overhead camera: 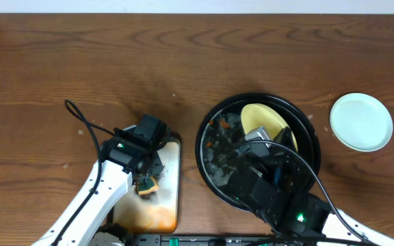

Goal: Clean dirty plates on tray and stack at the side

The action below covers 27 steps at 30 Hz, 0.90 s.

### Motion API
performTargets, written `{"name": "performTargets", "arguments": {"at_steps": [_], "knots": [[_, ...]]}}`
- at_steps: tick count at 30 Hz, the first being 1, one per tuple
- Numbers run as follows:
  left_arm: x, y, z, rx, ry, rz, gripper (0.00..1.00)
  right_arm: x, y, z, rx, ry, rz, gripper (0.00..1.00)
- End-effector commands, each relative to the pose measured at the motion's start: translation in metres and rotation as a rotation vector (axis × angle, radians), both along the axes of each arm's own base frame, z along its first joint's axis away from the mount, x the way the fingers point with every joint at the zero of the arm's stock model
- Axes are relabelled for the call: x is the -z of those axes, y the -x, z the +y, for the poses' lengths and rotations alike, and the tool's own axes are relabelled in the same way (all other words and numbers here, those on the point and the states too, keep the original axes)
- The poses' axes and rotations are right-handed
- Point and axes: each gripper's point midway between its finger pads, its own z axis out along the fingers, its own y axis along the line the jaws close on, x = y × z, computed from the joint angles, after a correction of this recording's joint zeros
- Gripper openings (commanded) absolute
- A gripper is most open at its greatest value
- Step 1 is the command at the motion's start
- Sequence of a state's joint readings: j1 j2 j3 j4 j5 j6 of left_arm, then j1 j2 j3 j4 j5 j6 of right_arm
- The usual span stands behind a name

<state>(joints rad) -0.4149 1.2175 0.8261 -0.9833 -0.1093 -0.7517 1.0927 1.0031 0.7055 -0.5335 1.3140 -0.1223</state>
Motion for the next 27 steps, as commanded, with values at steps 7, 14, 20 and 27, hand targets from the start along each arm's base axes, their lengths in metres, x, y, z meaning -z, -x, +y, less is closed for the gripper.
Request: {"name": "performTargets", "arguments": {"at_steps": [7, 14, 20, 27], "knots": [[0.0, 0.0006, 0.0023, -0.007, -0.005, -0.003, 0.83, -0.0163, 0.0024, -0.0044, 0.032, 0.017, -0.055, 0.01], [0.0, 0.0005, 0.0023, -0.007, -0.005, -0.003, 0.84, -0.0167, 0.0022, -0.004, 0.033, 0.01, -0.058, 0.01], [0.0, 0.0005, 0.0023, -0.007, -0.005, -0.003, 0.84, -0.0197, 0.0008, -0.0014, 0.034, -0.025, -0.074, 0.01], [0.0, 0.0005, 0.0023, -0.007, -0.005, -0.003, 0.85, -0.0202, 0.0005, -0.0013, 0.035, -0.03, -0.077, 0.01]]}}
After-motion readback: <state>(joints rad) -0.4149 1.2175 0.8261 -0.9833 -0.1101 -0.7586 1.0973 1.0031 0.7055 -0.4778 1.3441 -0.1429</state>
